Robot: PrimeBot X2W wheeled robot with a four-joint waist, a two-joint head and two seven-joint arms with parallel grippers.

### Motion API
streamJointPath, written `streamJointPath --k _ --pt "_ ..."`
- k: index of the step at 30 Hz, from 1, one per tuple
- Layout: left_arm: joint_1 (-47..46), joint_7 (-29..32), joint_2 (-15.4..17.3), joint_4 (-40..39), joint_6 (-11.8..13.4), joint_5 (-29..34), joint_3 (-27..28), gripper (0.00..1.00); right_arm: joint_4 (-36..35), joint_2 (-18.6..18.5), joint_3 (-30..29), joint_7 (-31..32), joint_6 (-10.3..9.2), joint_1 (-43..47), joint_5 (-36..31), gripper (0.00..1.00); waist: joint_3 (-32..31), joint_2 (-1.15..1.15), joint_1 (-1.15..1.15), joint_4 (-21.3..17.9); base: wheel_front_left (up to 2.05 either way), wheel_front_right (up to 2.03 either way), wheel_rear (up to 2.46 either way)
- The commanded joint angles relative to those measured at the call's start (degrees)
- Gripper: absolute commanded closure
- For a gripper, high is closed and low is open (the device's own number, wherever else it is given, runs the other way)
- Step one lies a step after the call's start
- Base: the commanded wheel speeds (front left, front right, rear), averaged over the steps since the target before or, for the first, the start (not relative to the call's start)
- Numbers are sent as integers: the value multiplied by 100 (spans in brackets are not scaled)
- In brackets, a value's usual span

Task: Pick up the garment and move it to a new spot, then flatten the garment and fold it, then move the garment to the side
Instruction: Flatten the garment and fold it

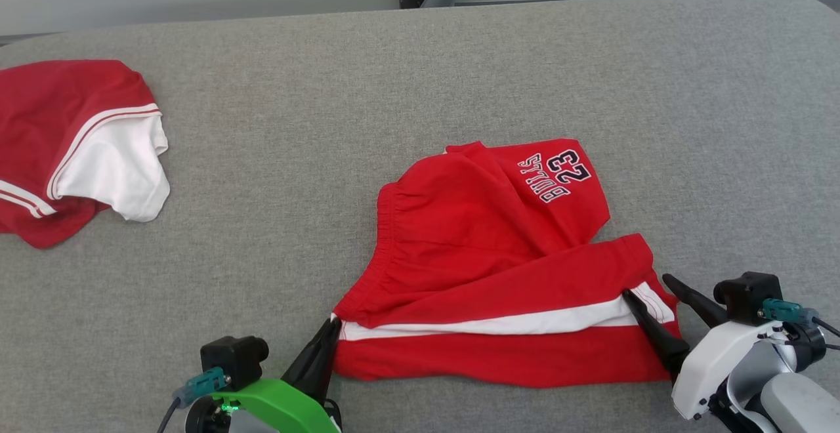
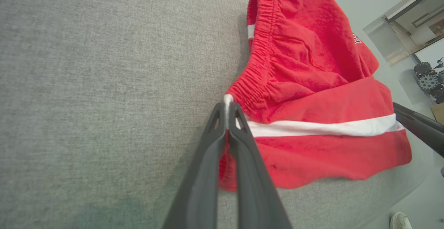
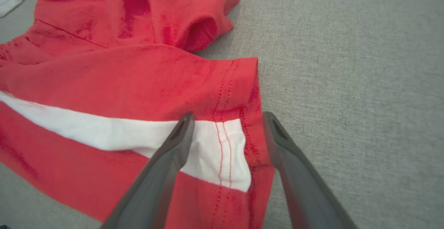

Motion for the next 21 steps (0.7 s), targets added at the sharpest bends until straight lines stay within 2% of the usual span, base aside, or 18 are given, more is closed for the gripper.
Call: streamJointPath --k 1,10,11,12,13,14,15,21 --pt "-90 2 60 4 4 0 25 100 65 -61 70 1 -4 -82 91 0 5 0 0 19 0 0 0" --pt "-167 2 77 29 9 -12 5 100 347 -164 543 -48 -4 -324 470 0 31 0 0 23 0 0 0" --pt "-173 7 74 30 12 -13 -2 100 378 -174 591 -69 -4 -338 481 8 28 0 0 21 0 0 0" --pt "-177 9 74 32 14 -14 -9 100 393 -180 625 -97 -4 -351 483 10 25 0 0 19 0 0 0" --pt "-178 8 75 34 16 -17 -12 100 403 -195 644 -132 -4 -361 467 8 18 0 0 17 0 0 0" --pt "-174 6 76 34 20 -20 -16 100 401 -210 660 -171 -4 -348 449 1 12 0 0 14 0 0 0" --pt "-169 7 77 34 24 -21 -22 100 385 -228 670 -206 -4 -316 423 0 6 0 0 13 0 0 0" --pt "-82 -5 89 17 52 -51 -31 100 123 -255 543 -334 -4 73 380 0 -51 0 0 -19 0 0 0"
